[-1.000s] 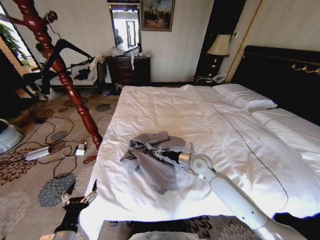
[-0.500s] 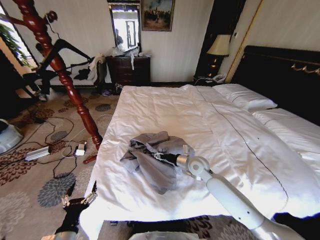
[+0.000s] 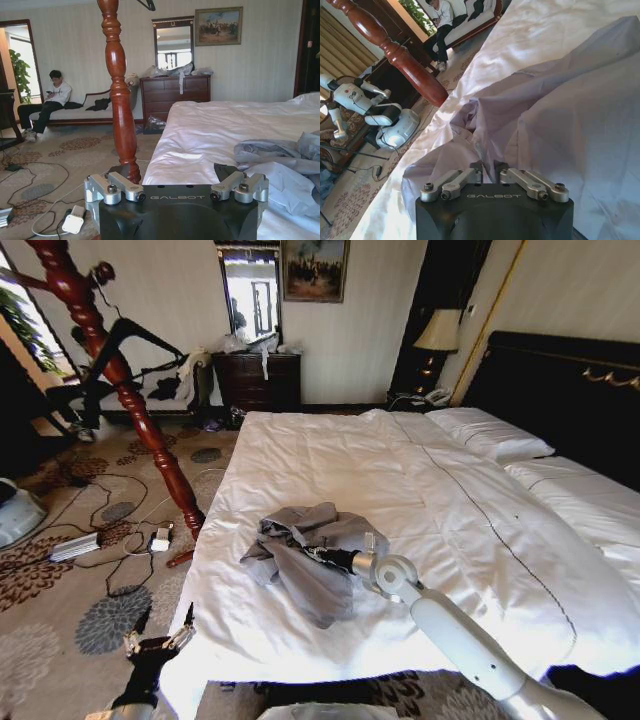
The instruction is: Pick up the clothes from the bed and hang them on the clothes hanger.
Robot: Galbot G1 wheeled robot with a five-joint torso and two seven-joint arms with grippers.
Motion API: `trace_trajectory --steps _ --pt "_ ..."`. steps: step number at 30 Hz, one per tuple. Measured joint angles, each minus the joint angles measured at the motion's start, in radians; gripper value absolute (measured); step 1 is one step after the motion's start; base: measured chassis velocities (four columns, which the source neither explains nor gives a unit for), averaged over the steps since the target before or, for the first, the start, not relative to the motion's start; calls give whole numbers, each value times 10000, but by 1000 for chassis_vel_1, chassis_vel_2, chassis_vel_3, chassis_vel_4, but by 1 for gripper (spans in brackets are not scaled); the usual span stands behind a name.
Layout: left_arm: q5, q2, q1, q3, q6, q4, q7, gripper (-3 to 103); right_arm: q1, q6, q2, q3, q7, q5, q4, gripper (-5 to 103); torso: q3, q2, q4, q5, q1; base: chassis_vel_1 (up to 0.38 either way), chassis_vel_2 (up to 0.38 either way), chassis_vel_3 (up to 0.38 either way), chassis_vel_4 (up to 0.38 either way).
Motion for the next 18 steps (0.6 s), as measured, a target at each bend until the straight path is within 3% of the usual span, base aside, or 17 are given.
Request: trace_trajectory --steps 3,4,18 --pt "-8 -1 3 -3 -6 0 -3 94 -42 12 -9 4 -2 -10 11 9 0 0 0 0 0 0 0 0 0" --pt "-11 -1 4 -4 -10 0 -5 94 -62 56 -27 22 -12 -3 52 2 0 -1 0 0 0 0 0 0 0" --pt "-3 -30 -36 53 -11 -15 -27 94 -748 263 -352 921 59 187 769 0 0 0 0 0 0 0 0 0 0"
